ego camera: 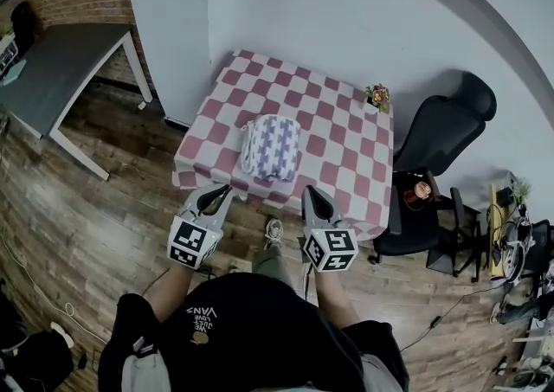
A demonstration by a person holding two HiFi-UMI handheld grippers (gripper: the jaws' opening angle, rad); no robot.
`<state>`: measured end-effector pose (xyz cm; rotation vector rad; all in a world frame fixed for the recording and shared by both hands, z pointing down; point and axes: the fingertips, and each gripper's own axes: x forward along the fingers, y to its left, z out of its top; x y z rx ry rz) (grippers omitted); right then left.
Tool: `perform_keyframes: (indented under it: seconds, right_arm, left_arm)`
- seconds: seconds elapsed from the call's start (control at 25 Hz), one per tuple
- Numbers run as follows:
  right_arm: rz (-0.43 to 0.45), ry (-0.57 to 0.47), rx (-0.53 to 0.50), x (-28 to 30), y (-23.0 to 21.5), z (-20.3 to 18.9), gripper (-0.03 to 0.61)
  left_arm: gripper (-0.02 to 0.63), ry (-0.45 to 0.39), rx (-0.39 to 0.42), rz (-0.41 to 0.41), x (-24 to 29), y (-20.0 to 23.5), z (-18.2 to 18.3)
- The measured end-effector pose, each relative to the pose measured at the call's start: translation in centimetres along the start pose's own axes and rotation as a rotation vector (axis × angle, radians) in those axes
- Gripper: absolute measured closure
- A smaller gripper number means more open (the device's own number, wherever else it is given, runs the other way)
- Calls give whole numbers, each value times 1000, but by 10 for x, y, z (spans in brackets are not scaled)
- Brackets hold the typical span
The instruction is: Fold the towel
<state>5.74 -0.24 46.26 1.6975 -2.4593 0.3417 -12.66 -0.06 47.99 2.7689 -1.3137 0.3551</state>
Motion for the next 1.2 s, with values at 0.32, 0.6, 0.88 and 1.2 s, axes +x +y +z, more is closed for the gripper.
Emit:
perform_keyframes:
  seconds: [0.32,0.6,0.88,1.2]
  right_arm:
    - [-4,55,-13,1,3,-11,574]
    - [-16,75,-16,5,2,-17,574]
    - [-15,80,-19,9,2,-16,574]
    - [-11,82,-19,13,1,-15,574]
  left_arm:
    - [611,23,0,13,-6,1,-8]
    - [611,27,-11,19,-6,8,-15]
    - [611,22,-13,0,-2,5,-12]
    - [611,28,-1,-12,3,4,-14]
